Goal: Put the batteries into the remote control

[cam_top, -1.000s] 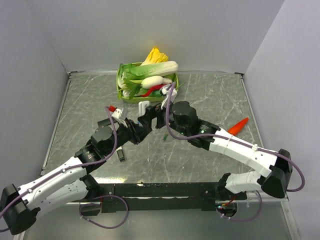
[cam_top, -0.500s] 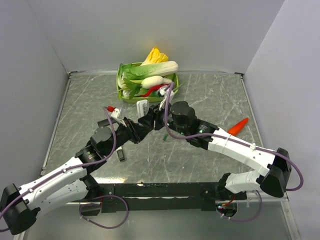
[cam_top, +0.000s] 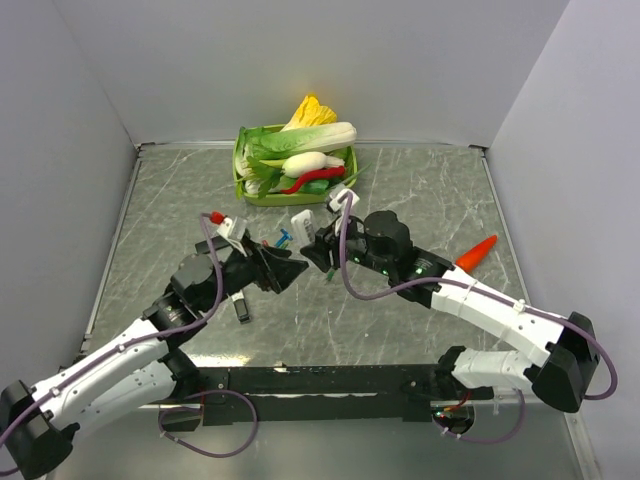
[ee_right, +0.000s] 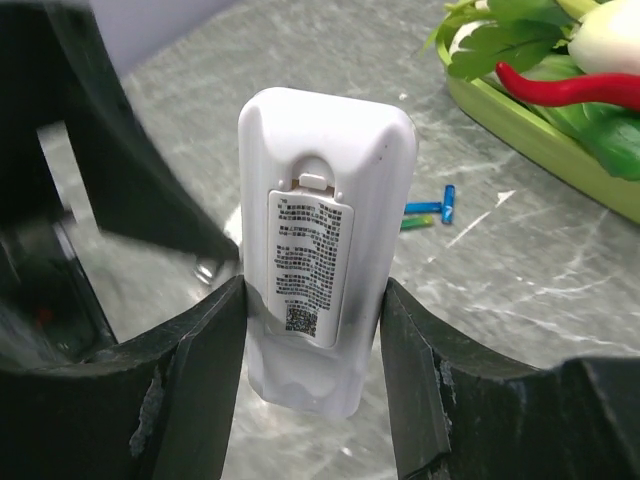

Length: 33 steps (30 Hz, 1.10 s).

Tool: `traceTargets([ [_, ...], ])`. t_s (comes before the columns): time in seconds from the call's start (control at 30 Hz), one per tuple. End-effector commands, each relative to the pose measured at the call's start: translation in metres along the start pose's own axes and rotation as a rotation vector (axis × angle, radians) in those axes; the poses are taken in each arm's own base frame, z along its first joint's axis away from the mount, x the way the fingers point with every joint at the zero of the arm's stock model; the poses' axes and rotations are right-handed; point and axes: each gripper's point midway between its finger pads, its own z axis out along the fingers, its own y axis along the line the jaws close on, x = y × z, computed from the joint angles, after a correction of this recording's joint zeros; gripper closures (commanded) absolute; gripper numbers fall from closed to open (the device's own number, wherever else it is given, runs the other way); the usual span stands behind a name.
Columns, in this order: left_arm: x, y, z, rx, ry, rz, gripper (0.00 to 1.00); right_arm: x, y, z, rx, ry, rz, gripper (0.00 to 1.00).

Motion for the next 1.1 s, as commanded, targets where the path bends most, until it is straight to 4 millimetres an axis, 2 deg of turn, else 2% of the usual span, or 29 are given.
traceTargets([
  [0.0, -0.037, -0.015, -0.008, 0.067, -0.054, -0.023, 0.2, -0.01, 0.012, -0.015, -0.115, -0.068, -0.215, 1.0],
  [0.03, -0.041, -0.015, -0.008, 0.074, -0.046, -0.033, 0.19, -0.01, 0.014, -0.018, -0.138, -0.078, -0.234, 1.0],
  [0.07, -0.049, -0.008, -0.008, 0.053, -0.049, -0.045, 0.19, -0.008, 0.016, -0.019, -0.158, -0.083, -0.268, 1.0],
  [0.1, -0.054, -0.015, -0.006, 0.083, -0.027, -0.071, 0.19, -0.002, 0.019, -0.019, -0.189, -0.073, -0.281, 1.0],
  [0.2, -0.064, -0.013, 0.002, 0.066, 0.01, -0.113, 0.2, 0.004, 0.024, -0.021, -0.234, -0.059, -0.33, 1.0],
  [0.47, -0.064, -0.026, 0.007, 0.148, 0.105, -0.131, 0.26, 0.012, 0.034, -0.022, -0.318, -0.049, -0.399, 1.0],
  [0.53, -0.06, -0.024, 0.004, 0.166, 0.111, -0.055, 0.23, 0.015, 0.038, -0.023, -0.353, -0.047, -0.407, 1.0],
  [0.57, -0.057, -0.025, 0.0, 0.195, 0.124, -0.017, 0.19, 0.015, 0.042, -0.025, -0.385, -0.052, -0.421, 1.0],
  [0.6, -0.049, -0.021, -0.003, 0.216, 0.135, 0.051, 0.17, 0.015, 0.044, -0.027, -0.4, -0.056, -0.432, 1.0],
  [0.67, -0.048, -0.029, -0.014, 0.308, 0.131, 0.155, 0.14, 0.014, 0.051, -0.032, -0.452, -0.067, -0.466, 1.0],
  [0.7, -0.042, -0.025, -0.017, 0.332, 0.13, 0.226, 0.13, 0.014, 0.052, -0.036, -0.461, -0.062, -0.471, 1.0],
  [0.9, -0.038, -0.042, -0.037, 0.504, 0.101, 0.561, 0.12, 0.005, 0.067, -0.052, -0.549, -0.071, -0.504, 1.0],
  [1.07, -0.027, -0.047, -0.045, 0.596, 0.123, 0.692, 0.13, -0.003, 0.068, -0.057, -0.547, -0.092, -0.519, 1.0],
])
